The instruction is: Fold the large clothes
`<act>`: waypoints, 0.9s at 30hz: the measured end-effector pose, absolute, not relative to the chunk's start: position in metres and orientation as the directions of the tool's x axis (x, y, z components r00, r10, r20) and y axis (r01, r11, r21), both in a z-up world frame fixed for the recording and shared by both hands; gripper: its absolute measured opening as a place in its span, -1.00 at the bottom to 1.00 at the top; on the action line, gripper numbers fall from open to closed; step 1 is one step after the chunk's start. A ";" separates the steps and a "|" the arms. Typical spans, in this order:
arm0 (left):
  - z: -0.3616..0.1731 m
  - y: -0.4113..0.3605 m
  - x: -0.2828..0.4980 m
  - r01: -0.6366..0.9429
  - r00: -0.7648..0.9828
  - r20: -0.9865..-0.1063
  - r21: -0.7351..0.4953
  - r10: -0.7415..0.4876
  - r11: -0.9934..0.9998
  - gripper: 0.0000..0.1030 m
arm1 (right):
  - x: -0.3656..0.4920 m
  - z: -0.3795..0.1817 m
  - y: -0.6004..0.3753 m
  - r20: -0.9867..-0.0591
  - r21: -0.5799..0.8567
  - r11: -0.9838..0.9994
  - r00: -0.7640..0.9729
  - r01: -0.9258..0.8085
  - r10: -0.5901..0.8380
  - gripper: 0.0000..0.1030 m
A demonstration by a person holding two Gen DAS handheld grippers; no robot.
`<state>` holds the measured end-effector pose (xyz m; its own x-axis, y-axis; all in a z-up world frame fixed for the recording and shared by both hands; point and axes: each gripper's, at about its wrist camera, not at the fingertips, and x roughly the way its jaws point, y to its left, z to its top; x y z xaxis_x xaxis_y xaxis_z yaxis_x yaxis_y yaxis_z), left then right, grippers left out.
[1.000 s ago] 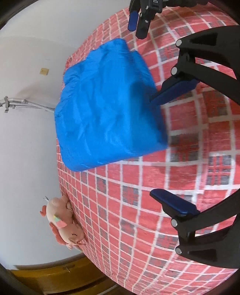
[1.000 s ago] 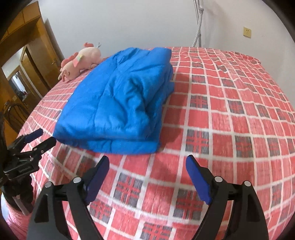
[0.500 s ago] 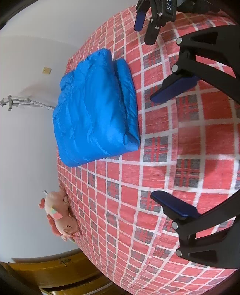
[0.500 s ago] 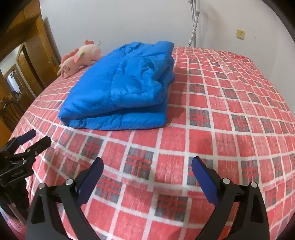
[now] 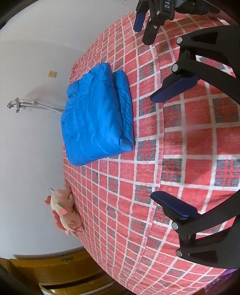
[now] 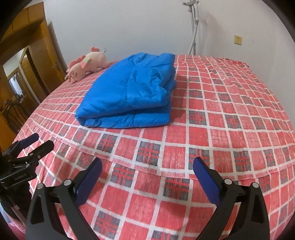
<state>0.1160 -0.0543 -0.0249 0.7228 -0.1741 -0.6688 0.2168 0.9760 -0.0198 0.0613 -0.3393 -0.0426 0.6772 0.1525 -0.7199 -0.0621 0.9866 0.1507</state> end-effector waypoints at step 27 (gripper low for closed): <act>-0.005 -0.051 0.084 0.206 0.765 -0.625 0.007 -0.157 0.979 0.86 | 0.025 -0.024 -0.335 -0.682 0.137 0.987 0.716 -0.079 0.152 0.92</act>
<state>0.0840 -0.0514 -0.0049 0.7649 -0.1568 -0.6247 0.2061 0.9785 0.0067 0.0250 -0.3349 -0.0239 0.7158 0.1519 -0.6816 -0.0789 0.9874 0.1372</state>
